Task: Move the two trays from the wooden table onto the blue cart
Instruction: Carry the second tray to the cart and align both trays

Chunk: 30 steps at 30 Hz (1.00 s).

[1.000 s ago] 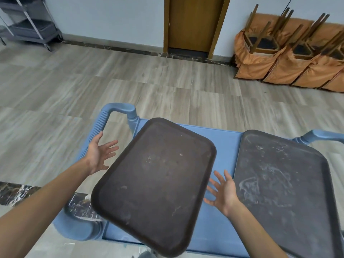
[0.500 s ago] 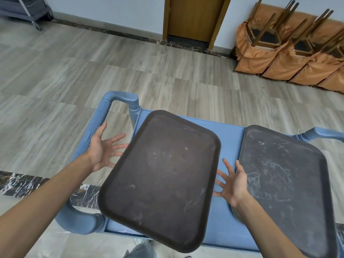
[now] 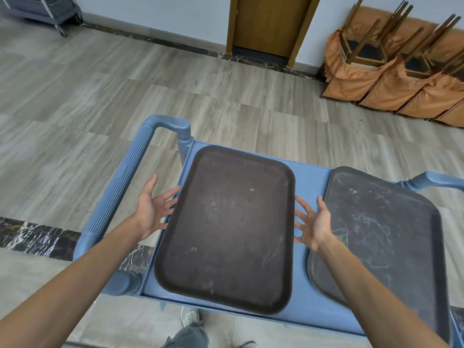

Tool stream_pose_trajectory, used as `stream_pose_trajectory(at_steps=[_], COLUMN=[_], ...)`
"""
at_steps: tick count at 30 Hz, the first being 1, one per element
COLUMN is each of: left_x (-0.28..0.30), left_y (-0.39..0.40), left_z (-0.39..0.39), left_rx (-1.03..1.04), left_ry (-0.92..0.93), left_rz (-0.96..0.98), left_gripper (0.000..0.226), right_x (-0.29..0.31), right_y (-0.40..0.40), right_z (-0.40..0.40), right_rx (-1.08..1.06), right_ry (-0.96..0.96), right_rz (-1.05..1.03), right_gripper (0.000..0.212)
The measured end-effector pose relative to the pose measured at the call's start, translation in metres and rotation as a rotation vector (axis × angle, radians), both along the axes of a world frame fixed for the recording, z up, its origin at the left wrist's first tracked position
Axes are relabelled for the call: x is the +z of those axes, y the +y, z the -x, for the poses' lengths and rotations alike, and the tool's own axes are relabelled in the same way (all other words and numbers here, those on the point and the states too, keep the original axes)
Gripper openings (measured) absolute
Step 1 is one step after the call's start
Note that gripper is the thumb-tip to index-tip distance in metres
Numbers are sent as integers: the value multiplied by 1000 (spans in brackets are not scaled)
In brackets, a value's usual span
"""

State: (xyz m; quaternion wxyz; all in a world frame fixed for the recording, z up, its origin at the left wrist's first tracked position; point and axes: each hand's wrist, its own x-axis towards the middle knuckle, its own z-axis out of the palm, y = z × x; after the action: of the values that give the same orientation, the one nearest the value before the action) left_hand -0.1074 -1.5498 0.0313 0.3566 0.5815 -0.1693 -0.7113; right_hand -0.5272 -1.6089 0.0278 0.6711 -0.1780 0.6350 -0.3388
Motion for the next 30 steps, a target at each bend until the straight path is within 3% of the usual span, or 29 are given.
stream_pose_trajectory(at_steps=[4,7,8,10,12,14,18,26,30], left_x=[4,9,9,-4,-21,-35,-53,-57,-56], left_y=[14,40,50,77,112,144,186,204,210], left_z=[15,36,41,47,59,77,104,116,119], left_rx=[-67,-209,-310,-700,-1071,-1210,-1205,-854,-771], left_ry=[-68,-255,-369,-814,-1166,-1233,-1282,-1383,-1399], left_rz=[51,170,219,376,575,652,653,843,831], left_gripper=[76,83,83,82,87,87,74,41,50], right_x=[-3,-9,-13,-20,-23,-29,-38,-54,-49], right_y=[9,33,47,87,127,158,200,236,237], right_z=[-6,-22,-29,-46,-62,-74,-87,-90,-90], right_rx=[67,361,525,805,973,1072,1138,1151,1185], right_ry=[83,556,759,976,975,945,883,1012,1037], right_rz=[48,280,379,524,602,667,792,948,957], right_gripper=[51,40,43,52,59,63,61,44,47])
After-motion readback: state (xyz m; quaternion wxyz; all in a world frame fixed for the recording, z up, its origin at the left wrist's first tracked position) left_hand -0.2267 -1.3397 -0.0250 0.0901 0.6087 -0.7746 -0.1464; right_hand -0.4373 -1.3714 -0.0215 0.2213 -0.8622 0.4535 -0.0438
